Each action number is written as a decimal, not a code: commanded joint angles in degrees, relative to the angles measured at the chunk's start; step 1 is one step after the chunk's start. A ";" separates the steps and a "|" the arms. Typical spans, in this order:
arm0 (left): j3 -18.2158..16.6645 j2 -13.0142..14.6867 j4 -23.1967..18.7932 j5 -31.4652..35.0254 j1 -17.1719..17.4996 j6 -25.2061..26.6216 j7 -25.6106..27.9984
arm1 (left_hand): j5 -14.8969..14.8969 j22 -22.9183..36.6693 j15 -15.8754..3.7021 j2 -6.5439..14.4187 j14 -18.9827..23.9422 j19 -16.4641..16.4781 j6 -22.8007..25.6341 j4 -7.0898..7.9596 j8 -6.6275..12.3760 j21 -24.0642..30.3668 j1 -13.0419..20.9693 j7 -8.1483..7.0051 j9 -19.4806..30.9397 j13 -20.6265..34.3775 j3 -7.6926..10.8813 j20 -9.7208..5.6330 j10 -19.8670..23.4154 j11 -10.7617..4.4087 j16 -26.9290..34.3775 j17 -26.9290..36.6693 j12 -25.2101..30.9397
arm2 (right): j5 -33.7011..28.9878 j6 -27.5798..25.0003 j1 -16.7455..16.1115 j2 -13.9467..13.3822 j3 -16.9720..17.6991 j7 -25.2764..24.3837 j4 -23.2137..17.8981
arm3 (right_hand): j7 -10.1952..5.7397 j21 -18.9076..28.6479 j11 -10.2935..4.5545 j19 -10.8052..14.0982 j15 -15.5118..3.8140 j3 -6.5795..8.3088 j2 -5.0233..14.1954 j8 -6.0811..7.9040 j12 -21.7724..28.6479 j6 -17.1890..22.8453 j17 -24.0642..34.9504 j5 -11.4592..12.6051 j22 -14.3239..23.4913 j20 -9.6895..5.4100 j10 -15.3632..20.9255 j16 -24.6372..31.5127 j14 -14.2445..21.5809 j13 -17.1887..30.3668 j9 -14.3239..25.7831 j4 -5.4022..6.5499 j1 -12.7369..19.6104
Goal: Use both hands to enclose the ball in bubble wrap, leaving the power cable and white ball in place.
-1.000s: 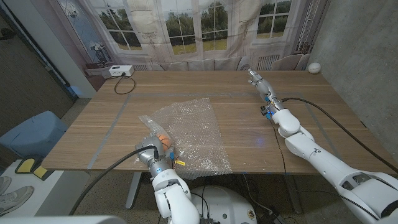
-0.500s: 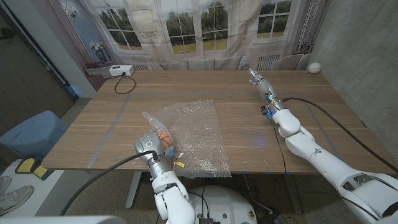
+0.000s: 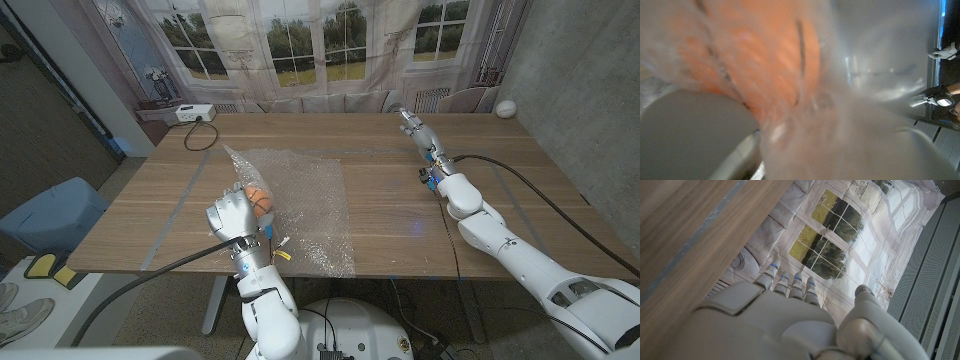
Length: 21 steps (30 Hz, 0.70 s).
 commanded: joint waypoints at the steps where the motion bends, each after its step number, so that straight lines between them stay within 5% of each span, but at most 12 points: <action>1: 0.35 4.49 -2.50 -12.09 -3.16 -3.30 13.21 | -0.12 0.29 -14.00 30.71 10.78 -2.06 9.17 -6.28 0.23 0.66 31.53 9.52 0.12 0.62 6.35 -2.13 2.33 -1.86 0.15 0.38 0.34 | -1.63 -1.22 0.73 -0.87 -0.38 0.08 -1.82 | -0.27 0.20 -0.22 0.52 0.22 -0.15 0.19 0.03 0.17 0.15 0.22 0.51 0.10 -0.21 0.27 -0.04 0.26 0.21 0.17 -0.05 0.13; 9: -1.27 7.29 -1.27 -20.11 -8.04 -9.08 18.36 | -0.36 0.40 -14.00 30.76 10.23 -2.88 9.14 -5.95 0.21 1.50 31.52 9.07 0.16 1.79 6.20 -2.19 1.94 -2.54 -0.16 0.89 0.20 | -1.94 -1.38 2.01 -1.35 -0.60 1.38 -2.81 | -0.25 0.16 -0.32 0.58 -0.30 0.24 0.91 0.19 0.09 0.58 0.19 0.58 0.08 -0.28 0.23 -0.12 0.27 0.21 0.16 -0.23 0.68; 12: -1.72 8.43 -0.33 -22.65 -10.31 -11.51 19.99 | -0.39 0.41 -13.99 30.75 10.07 -2.98 9.16 -5.92 0.21 1.77 31.53 8.92 0.14 2.07 6.18 -2.19 1.87 -2.79 -0.27 1.00 0.16 | -1.02 -1.19 2.34 -1.19 -0.59 2.43 -2.68 | -0.37 0.25 -0.83 1.24 -2.81 2.55 4.84 0.67 0.31 2.34 0.11 0.52 0.06 -1.23 1.44 -0.10 0.88 0.17 0.15 -0.87 3.28; 21: -1.73 10.45 3.66 -28.86 -17.24 -17.15 22.93 | -0.45 0.41 -14.00 30.76 9.89 -3.38 9.18 -5.83 0.16 2.53 31.52 8.91 0.06 2.93 6.15 -2.20 1.82 -2.73 -0.48 1.34 0.07 | 2.25 -0.03 2.61 -0.58 -0.19 5.41 -2.39 | -1.03 0.39 -1.92 2.38 -4.50 5.89 8.91 1.22 0.67 5.92 -0.02 -0.18 0.08 -3.18 3.79 -0.02 2.35 0.16 0.18 -1.93 7.19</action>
